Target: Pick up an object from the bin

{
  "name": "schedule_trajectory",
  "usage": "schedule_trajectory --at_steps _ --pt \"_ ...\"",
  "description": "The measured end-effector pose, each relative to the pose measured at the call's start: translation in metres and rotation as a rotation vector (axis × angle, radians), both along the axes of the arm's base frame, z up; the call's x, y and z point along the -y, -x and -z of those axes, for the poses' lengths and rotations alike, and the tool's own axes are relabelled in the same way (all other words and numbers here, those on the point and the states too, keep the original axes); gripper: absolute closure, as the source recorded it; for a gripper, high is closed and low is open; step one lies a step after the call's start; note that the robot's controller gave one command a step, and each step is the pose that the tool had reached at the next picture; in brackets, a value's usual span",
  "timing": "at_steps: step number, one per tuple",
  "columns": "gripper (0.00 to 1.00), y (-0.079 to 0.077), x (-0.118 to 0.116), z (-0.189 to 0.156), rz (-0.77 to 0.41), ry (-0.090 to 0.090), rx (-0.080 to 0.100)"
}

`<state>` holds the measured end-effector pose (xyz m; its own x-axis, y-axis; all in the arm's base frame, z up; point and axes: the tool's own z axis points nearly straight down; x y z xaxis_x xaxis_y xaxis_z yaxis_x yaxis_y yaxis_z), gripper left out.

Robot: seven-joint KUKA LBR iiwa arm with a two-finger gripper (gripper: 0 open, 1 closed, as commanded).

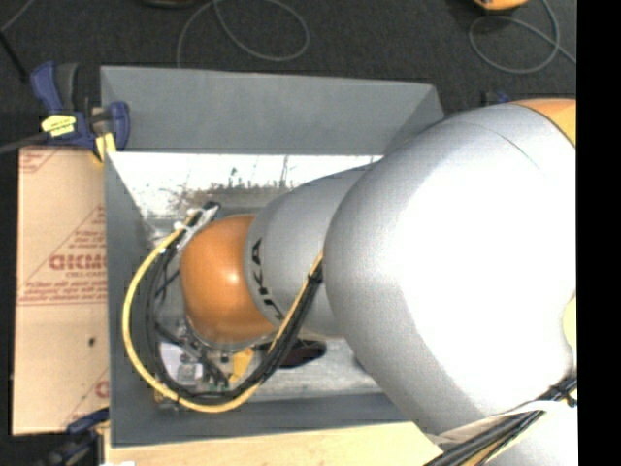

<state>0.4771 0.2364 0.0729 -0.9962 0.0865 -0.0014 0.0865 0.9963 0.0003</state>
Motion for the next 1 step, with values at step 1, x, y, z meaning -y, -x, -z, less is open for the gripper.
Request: schedule_trajectory --at_steps 1 --pt "1.00 0.0000 0.0000 0.0000 0.001 0.000 0.000"
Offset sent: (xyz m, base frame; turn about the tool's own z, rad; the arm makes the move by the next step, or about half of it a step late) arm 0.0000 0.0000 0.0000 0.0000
